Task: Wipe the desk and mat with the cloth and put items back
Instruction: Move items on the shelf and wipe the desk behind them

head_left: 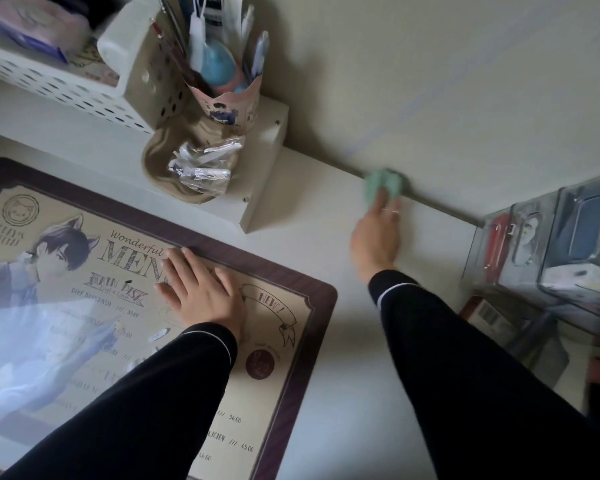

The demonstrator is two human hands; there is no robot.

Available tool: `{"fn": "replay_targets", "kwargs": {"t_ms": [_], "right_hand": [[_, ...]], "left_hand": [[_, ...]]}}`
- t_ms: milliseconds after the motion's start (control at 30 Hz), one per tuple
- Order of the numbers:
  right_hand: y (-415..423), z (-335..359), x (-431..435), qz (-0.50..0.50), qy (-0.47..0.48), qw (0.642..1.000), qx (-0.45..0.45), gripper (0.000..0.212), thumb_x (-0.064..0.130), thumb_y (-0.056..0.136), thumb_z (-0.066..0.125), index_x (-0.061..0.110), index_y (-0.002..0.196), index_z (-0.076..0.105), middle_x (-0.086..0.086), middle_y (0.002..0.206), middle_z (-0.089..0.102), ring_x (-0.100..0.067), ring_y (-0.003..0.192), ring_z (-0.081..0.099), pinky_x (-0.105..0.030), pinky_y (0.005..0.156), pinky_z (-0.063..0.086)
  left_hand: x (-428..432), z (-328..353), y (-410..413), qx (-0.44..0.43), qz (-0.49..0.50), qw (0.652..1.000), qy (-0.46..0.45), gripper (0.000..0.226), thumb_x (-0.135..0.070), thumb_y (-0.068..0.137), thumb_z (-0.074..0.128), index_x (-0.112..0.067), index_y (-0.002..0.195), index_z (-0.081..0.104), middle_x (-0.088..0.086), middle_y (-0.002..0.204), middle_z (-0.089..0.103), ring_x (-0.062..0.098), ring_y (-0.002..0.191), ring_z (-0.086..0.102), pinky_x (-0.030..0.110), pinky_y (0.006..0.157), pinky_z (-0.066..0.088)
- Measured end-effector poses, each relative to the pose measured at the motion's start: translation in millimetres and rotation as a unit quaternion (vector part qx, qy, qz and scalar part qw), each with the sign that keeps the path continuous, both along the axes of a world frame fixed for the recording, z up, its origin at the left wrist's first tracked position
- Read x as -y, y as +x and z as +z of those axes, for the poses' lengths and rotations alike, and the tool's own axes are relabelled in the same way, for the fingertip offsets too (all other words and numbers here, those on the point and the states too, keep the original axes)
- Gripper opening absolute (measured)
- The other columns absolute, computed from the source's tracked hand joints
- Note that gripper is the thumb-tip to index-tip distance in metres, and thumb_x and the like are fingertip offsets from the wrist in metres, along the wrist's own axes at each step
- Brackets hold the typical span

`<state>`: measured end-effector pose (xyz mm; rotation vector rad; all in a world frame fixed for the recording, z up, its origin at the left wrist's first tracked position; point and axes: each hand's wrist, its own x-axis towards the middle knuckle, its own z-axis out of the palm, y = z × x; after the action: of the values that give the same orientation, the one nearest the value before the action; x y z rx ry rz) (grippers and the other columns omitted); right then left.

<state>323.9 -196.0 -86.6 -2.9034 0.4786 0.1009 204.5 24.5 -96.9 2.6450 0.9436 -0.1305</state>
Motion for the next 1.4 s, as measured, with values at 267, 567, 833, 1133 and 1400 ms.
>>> {"fn": "replay_targets", "kwargs": {"t_ms": [267, 567, 833, 1133, 1400], "right_hand": [[20.1, 0.4, 13.7, 0.099, -0.019, 0.995, 0.015, 0.059, 0.007, 0.088, 0.041, 0.016, 0.145, 0.03, -0.021, 0.123, 0.048, -0.039, 0.105, 0.052, -0.045, 0.087, 0.042], [22.3, 4.4, -68.5, 0.311, 0.005, 0.95, 0.005, 0.06, 0.002, 0.085, 0.043, 0.012, 0.144, 0.034, -0.02, 0.127, 0.046, -0.04, 0.105, 0.051, -0.043, 0.085, 0.041], [22.9, 4.7, -12.3, -0.027, -0.038, 0.999, -0.01, 0.061, 0.004, 0.092, 0.043, 0.007, 0.149, 0.021, -0.024, 0.138, 0.038, -0.038, 0.113, 0.05, -0.042, 0.094, 0.04], [65.2, 3.8, -84.7, 0.22, -0.012, 0.975, 0.001, 0.059, 0.0, 0.09, 0.04, 0.004, 0.147, 0.026, -0.018, 0.132, 0.047, -0.034, 0.118, 0.049, -0.039, 0.095, 0.039], [-29.0, 5.9, -101.3, 0.405, -0.002, 0.914, -0.002, 0.057, -0.004, 0.076, 0.03, 0.0, 0.13, 0.046, -0.018, 0.116, 0.053, -0.034, 0.097, 0.054, -0.041, 0.082, 0.044]], "left_hand": [[-1.5, -1.7, 0.1, 0.005, 0.0, 1.0, 0.0, 0.066, -0.033, 0.092, 0.023, -0.003, 0.15, 0.014, 0.015, 0.159, 0.01, 0.03, 0.146, 0.004, 0.05, 0.117, 0.0], [-1.4, -3.3, 0.2, 0.007, 0.001, 1.0, 0.007, 0.068, -0.036, 0.09, 0.018, -0.002, 0.149, 0.019, 0.017, 0.157, 0.015, 0.031, 0.146, 0.008, 0.051, 0.116, 0.002], [-1.3, -0.9, 0.2, -0.004, -0.004, 1.0, 0.003, 0.07, -0.037, 0.09, 0.015, -0.002, 0.15, 0.015, 0.016, 0.158, 0.011, 0.031, 0.146, 0.005, 0.051, 0.117, 0.001], [-1.9, 1.7, 1.2, -0.012, -0.008, 1.0, 0.006, 0.073, -0.04, 0.087, 0.01, -0.003, 0.151, 0.012, 0.015, 0.159, 0.007, 0.029, 0.147, 0.001, 0.049, 0.117, -0.002], [-2.6, -1.1, 1.0, -0.011, -0.004, 1.0, -0.001, 0.071, -0.038, 0.089, 0.013, -0.002, 0.15, 0.016, 0.017, 0.158, 0.012, 0.031, 0.146, 0.004, 0.052, 0.117, 0.001]]}}
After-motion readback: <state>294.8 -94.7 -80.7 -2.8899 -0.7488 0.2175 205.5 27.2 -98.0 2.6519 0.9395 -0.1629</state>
